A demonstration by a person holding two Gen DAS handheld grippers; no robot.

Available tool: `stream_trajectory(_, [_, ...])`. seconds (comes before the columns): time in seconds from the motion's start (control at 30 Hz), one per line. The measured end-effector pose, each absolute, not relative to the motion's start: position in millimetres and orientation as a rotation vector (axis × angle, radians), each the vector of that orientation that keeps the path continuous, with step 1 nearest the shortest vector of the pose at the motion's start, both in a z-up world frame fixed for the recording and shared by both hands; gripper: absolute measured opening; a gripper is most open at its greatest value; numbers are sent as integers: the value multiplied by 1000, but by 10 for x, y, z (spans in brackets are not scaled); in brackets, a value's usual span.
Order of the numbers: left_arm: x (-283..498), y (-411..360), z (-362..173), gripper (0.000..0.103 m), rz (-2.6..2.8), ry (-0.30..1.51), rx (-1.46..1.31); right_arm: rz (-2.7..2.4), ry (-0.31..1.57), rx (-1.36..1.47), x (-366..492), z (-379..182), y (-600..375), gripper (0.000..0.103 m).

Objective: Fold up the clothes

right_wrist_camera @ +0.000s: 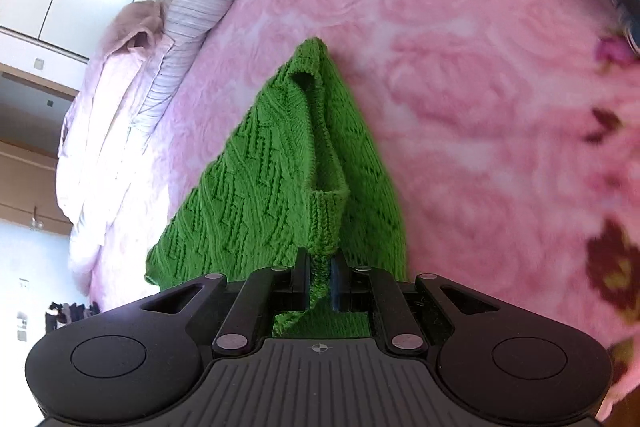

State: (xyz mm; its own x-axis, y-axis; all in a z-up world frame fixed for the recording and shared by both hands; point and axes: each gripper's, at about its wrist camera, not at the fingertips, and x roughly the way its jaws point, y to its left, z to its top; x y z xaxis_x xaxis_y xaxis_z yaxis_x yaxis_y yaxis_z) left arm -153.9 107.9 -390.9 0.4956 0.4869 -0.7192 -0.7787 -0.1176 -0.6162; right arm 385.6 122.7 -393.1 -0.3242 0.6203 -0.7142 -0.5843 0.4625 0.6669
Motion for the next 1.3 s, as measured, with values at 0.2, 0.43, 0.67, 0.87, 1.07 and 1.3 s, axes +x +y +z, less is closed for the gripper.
stream_trajectory(0.2, [-1445, 1073, -3877, 5, 1106, 379, -1175, 1201, 1440, -58, 3795, -4067, 1255, 6])
stream_trajectory(0.43, [-1400, 1122, -3971, 13, 1204, 547, -1150, 1317, 1408, -374, 3608, -4022, 1446, 31])
stream_trajectory(0.67, [-1255, 1568, -3486, 13, 1284, 585, -899, 1365, 934, -500, 3570, -3516, 1914, 32])
stream_trajectory(0.87, [-673, 2333, -3583, 14, 1198, 609, -649, 1429, 678, -583, 3368, -3767, 2789, 32])
stream_trajectory(1.07, [-654, 2649, -4332, 15, 1136, 752, -636, 1426, 759, -637, 3633, -4492, 3066, 33])
stream_trajectory(1.3, [-657, 2379, -3893, 13, 1106, 754, -690, 1407, 761, -648, 3542, -4098, 2740, 33])
